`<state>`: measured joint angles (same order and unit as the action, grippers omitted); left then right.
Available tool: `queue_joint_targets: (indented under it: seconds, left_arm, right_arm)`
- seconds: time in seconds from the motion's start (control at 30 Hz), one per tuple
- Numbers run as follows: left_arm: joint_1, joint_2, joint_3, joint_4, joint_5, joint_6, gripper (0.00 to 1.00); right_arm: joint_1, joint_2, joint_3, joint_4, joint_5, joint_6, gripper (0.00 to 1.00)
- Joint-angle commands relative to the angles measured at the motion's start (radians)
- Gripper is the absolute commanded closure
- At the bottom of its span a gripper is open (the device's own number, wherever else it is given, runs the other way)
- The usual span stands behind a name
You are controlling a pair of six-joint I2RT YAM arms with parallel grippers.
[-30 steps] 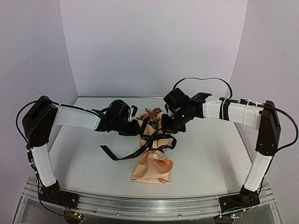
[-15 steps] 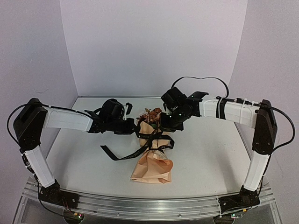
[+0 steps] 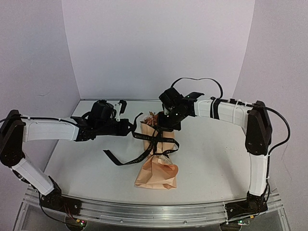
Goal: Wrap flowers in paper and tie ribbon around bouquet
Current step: Cross the half-tied ribbon over the folded bouquet.
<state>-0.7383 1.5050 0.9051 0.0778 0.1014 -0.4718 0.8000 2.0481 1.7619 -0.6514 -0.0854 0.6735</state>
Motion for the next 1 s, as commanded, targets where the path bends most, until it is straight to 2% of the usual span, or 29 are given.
queue_joint_targets:
  seconds: [0.0,0.17,0.23,0.4,0.67,0.83,0.97]
  left_arm:
    - [0.005,-0.107,-0.058,-0.014,0.000,0.046,1.00]
    - [0.005,-0.206,-0.111,-0.050,0.084,0.085,1.00]
    - [0.001,-0.227,-0.113,-0.062,0.169,0.109,1.00]
    - [-0.105,-0.251,-0.103,-0.039,0.288,0.195,1.00]
    - [-0.240,-0.101,0.015,-0.002,0.470,0.319,0.98]
    - [-0.300,0.055,0.179,-0.095,0.499,0.411,0.98]
    - [-0.306,0.168,0.265,-0.112,0.477,0.444,0.98]
  right_arm:
    - [-0.010,0.023,0.066,0.000,-0.002,-0.004,1.00]
    - [-0.016,0.035,0.072,0.000,-0.008,-0.005,1.00]
    - [-0.016,0.038,0.074,0.000,-0.013,-0.005,1.00]
    - [-0.016,0.045,0.078,0.002,-0.037,-0.008,1.00]
    - [-0.020,0.052,0.089,0.027,-0.133,-0.030,1.00]
    - [-0.028,0.060,0.099,0.033,-0.178,-0.040,1.00]
    - [-0.034,0.053,0.092,0.032,-0.191,-0.051,1.00]
